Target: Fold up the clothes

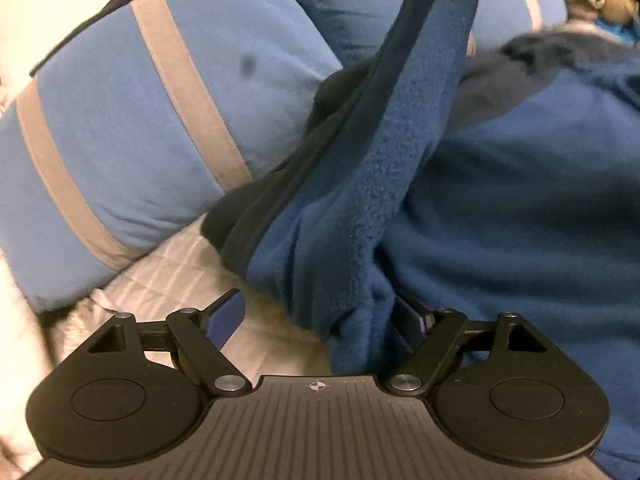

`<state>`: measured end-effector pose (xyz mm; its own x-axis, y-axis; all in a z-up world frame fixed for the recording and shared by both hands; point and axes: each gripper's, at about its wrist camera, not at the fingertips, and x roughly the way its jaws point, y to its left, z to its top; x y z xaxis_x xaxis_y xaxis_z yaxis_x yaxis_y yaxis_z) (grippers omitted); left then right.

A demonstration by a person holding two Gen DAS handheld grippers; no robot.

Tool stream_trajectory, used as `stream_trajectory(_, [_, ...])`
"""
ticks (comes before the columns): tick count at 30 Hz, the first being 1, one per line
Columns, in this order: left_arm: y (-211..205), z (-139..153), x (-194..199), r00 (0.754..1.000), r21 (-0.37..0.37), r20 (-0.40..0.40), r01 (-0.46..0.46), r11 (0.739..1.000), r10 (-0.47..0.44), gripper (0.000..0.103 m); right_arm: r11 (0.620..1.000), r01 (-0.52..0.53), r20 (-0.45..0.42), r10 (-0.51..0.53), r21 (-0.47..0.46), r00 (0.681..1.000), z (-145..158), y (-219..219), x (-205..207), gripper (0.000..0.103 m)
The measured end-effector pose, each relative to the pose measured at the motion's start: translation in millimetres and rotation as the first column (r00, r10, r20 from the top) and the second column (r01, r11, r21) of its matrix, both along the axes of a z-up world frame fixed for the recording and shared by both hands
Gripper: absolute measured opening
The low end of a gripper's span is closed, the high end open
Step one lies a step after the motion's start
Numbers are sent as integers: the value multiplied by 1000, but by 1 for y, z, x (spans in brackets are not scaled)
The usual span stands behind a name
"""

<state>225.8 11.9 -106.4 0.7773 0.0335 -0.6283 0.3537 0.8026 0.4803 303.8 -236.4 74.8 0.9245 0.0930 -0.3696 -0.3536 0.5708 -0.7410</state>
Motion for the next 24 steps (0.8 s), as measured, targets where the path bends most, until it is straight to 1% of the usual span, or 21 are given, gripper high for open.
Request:
stream_trajectory(3, [7,11,-3,998,-29,33,-53,998,54,80,1000,-3,-86,2,-7,996,-11,-16,0,8])
stream_trajectory(5, [14,21,-5,996,-66,48,-78,995,82,80,1000,-5,-154,3,-13,988,-21,-28,0,8])
stream_trajectory(6, [17,24,-6,994,-73,56,-90,993,94,80,1000,-6,-186,2,-17,983,-28,-34,0,8])
stream_trajectory(8, [21,29,-6,992,-54,69,-102,993,106,80,1000,3,-228,-10,-31,974,-41,-46,1,8])
stream_trajectory(10, [24,31,-6,992,-35,78,-102,994,104,80,999,29,-210,-37,-41,977,-52,-57,0,7])
stream_trajectory(11, [26,32,-8,992,-35,77,-95,995,97,80,998,42,-180,-49,-43,983,-56,-61,-3,7])
stream_trajectory(13, [30,35,-11,994,-62,66,-83,995,87,81,997,60,-120,-66,-54,991,-66,-68,-11,7])
stream_trajectory(15, [33,34,-14,993,-74,58,-97,993,102,80,991,17,-76,-28,-135,997,-88,-67,-36,7])
stream_trajectory(16, [35,31,-14,993,-61,57,-104,993,108,80,983,-16,-88,0,-185,996,-103,-66,-49,7])
stream_trajectory(17, [36,28,-14,992,-42,58,-110,993,113,80,971,-53,-108,28,-234,994,-118,-65,-62,7])
stream_trajectory(19, [39,25,-12,991,-35,53,-119,992,121,81,936,-150,-202,88,-318,975,-154,-63,-90,7])
stream_trajectory(20, [41,23,-11,991,-37,50,-123,992,125,81,922,-191,-248,108,-338,963,-168,-62,-103,7])
stream_trajectory(22, [45,21,-9,990,-41,43,-130,991,132,81,909,-250,-333,135,-333,933,-186,-61,-122,7])
stream_trajectory(23, [47,19,-8,990,-43,39,-134,990,136,81,905,-275,-370,145,-326,918,-194,-60,-131,7])
stream_trajectory(24, [49,18,-7,990,-46,35,-138,989,139,81,909,-282,-395,148,-308,907,-196,-59,-135,7])
